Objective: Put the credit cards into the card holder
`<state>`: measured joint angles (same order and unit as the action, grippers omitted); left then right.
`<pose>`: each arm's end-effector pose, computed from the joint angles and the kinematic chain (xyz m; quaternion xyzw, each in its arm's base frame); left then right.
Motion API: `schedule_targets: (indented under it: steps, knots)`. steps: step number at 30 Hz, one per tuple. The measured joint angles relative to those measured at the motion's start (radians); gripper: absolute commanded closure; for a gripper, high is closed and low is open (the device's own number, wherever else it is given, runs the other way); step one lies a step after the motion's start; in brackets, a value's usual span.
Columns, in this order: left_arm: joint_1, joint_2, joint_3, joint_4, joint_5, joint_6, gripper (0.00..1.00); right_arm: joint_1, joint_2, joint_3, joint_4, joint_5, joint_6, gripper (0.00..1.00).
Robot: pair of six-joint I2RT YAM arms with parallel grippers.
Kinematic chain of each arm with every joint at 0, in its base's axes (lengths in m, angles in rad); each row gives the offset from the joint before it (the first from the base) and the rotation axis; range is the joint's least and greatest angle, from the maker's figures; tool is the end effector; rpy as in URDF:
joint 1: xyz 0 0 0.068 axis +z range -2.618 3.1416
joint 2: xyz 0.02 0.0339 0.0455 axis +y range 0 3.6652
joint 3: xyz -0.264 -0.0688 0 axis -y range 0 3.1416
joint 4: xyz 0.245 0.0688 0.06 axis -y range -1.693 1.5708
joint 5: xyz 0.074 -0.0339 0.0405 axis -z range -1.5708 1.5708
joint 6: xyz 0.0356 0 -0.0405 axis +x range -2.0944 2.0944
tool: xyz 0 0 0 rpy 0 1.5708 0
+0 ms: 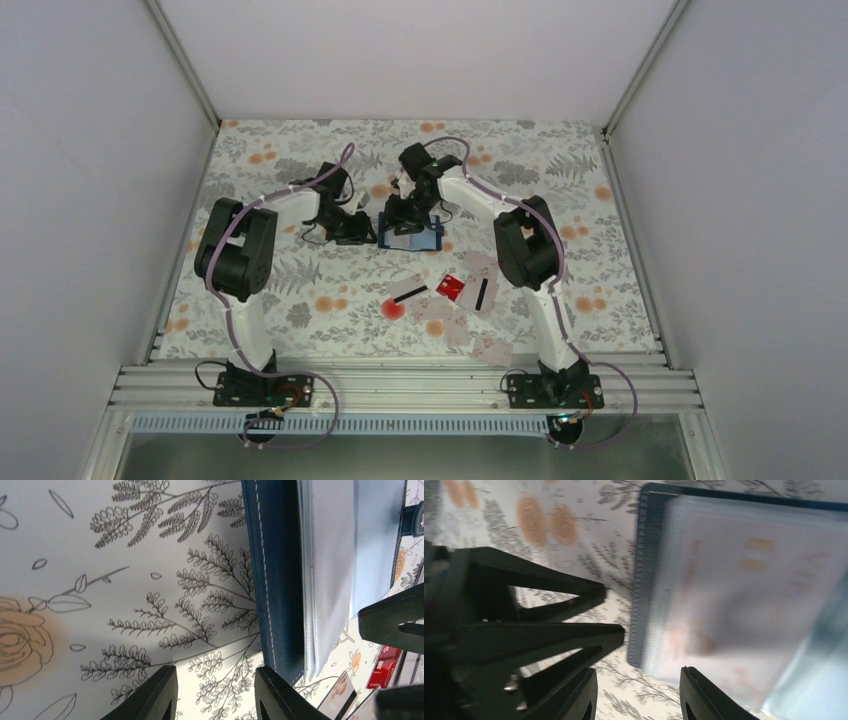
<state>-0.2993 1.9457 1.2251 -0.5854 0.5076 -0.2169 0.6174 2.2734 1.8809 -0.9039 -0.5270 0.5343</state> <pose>0.3464 -0.1250 0.1411 0.0726 0.9573 -0.2733 0.0600 0.3715 0.2857 0.1758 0.0753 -0.9541 -0.2883 0.0298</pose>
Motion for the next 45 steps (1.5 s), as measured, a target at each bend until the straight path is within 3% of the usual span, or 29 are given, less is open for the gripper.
schedule_targets:
  steps: [8, 14, 20, 25, 32, 45]
  knots:
    - [0.003, -0.090, -0.040, -0.031, -0.066, 0.019, 0.55, 0.000, 0.000, 0.073, 0.030, -0.082, -0.021, 0.52]
    - [0.006, -0.222, -0.052, -0.041, -0.136, 0.042, 0.52, -0.001, -0.037, 0.099, -0.012, -0.014, -0.057, 0.48]
    - [0.006, -0.319, -0.046, -0.046, -0.213, 0.056, 0.46, -0.001, -0.224, -0.055, -0.076, 0.225, -0.025, 0.21]
    - [0.007, -0.423, -0.043, -0.027, -0.280, 0.071, 0.36, -0.003, -0.424, -0.272, -0.111, 0.390, 0.054, 0.10]
    - [0.006, -0.540, -0.065, 0.029, -0.332, 0.087, 0.01, -0.003, -0.512, -0.473, -0.141, 0.499, 0.140, 0.10]
    - [0.006, -0.651, -0.162, 0.056, -0.354, 0.100, 0.00, -0.003, -0.525, -0.727, -0.102, 0.477, 0.201, 0.10]
